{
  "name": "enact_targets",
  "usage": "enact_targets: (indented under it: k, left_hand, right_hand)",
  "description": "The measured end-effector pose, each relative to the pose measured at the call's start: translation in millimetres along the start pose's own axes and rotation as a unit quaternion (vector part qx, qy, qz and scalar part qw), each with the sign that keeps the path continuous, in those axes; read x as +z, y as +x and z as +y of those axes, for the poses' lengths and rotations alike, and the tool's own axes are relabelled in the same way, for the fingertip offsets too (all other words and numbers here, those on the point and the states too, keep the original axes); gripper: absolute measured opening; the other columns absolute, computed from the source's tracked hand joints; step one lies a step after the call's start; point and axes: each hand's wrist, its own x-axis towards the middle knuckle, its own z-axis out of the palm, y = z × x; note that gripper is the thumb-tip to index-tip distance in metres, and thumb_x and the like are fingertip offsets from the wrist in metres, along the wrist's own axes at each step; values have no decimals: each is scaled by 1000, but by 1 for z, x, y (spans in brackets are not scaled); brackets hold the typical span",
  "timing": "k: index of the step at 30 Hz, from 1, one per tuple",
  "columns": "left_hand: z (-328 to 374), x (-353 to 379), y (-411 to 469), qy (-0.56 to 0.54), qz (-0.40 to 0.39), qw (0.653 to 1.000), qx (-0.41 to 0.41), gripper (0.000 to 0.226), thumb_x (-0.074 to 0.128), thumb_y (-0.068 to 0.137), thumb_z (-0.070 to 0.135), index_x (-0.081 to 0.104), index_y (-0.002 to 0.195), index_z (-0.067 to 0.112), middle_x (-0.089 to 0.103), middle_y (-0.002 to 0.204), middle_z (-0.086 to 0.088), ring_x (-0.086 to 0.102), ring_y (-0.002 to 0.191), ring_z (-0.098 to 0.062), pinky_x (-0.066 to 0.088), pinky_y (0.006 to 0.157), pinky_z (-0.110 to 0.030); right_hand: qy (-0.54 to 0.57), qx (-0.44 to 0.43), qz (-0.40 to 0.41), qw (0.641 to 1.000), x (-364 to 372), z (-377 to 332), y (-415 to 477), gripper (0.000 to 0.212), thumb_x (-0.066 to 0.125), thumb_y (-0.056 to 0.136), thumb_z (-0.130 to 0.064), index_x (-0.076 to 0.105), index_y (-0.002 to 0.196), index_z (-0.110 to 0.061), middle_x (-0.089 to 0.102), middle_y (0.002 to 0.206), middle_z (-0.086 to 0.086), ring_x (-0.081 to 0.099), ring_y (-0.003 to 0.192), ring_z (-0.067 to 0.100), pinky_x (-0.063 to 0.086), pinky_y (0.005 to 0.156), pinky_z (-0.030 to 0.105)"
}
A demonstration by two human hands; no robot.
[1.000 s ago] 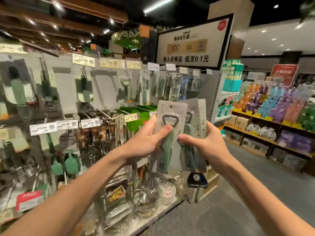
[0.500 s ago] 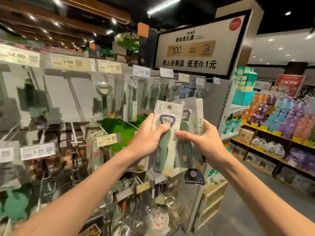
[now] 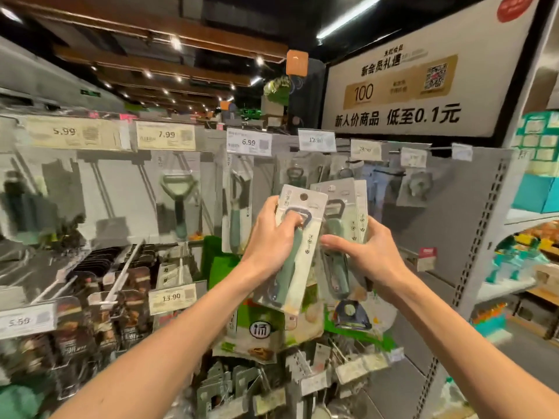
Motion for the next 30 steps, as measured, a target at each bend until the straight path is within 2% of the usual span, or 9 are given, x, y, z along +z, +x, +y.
enact_targets:
  k: [4, 7, 10, 13, 22, 24, 26, 28, 30]
  left_hand:
    - [0, 20, 38, 31, 32, 999, -3, 54, 44, 100, 17, 27, 149, 33, 58, 127, 4, 59, 92, -6, 38, 77, -23]
    - [-2, 31, 61, 61, 45, 997, -2, 53, 38, 102, 15, 28, 151, 34, 44, 139, 9, 50, 84, 14, 36, 71, -13]
    - [-2, 40, 78, 107, 46, 993, -2, 51, 32, 105, 17, 25, 154, 32, 31, 159, 7, 49, 110, 7, 25, 85, -11]
    - [-1, 45, 91, 145, 60, 988, 10, 54, 32, 105, 19, 21, 156, 33, 23, 162, 11, 27, 145, -9, 19, 104, -19]
    - [10, 59, 105, 175, 72, 977, 101, 65, 40, 104, 14, 11, 156, 37, 11, 164, 16, 18, 146, -6, 15, 112, -26]
    - [10, 60, 113, 186, 75, 972, 121, 70, 41, 103, 10, 8, 156, 40, 9, 164, 17, 30, 139, 2, 25, 107, -9]
    - [6, 60, 120, 222, 80, 963, 133, 76, 42, 101, 6, 3, 156, 41, 14, 164, 11, 54, 97, 15, 40, 65, 5]
    - [-2, 59, 126, 268, 96, 944, 164, 81, 45, 99, 4, -1, 157, 38, 48, 141, 13, 49, 60, 0, 47, 53, -10]
    - [-12, 56, 134, 312, 114, 925, 185, 85, 49, 96, 4, -3, 157, 33, 44, 90, 24, 47, 51, -14, 50, 57, -29]
  right_hand:
    - [-1, -14, -26, 1000, -20, 12, 43, 44, 86, 71, -14, 65, 109, -17, 75, 94, -7, 72, 81, 0, 53, 62, 13]
    - [14, -10, -49, 999, -32, 23, 67, 41, 84, 72, -11, 64, 107, -18, 73, 90, -10, 70, 73, -5, 51, 58, 10]
    - [23, -8, -63, 998, -40, 33, 85, 38, 84, 72, -13, 63, 103, -23, 72, 92, -11, 69, 75, -5, 52, 58, 10]
    - [40, -11, -72, 997, -46, 41, 98, 36, 83, 73, -13, 61, 98, -27, 71, 94, -10, 68, 76, -5, 52, 58, 11]
    - [80, -28, -114, 990, -57, 59, 121, 40, 85, 72, -12, 64, 104, -26, 75, 97, -8, 72, 86, 5, 58, 67, 19]
    - [85, -32, -122, 988, -56, 61, 125, 40, 85, 72, -13, 65, 104, -26, 75, 96, -9, 72, 88, 6, 58, 69, 21]
    - [91, -34, -130, 987, -57, 63, 130, 43, 85, 71, -13, 65, 107, -23, 76, 98, -6, 73, 91, 11, 60, 75, 28]
    - [95, -37, -137, 985, -56, 64, 133, 45, 86, 70, -12, 65, 110, -20, 76, 101, -3, 73, 94, 15, 59, 83, 38]
    - [93, -43, -145, 984, -55, 64, 137, 47, 86, 70, -12, 65, 111, -20, 76, 103, -2, 72, 96, 16, 58, 87, 44]
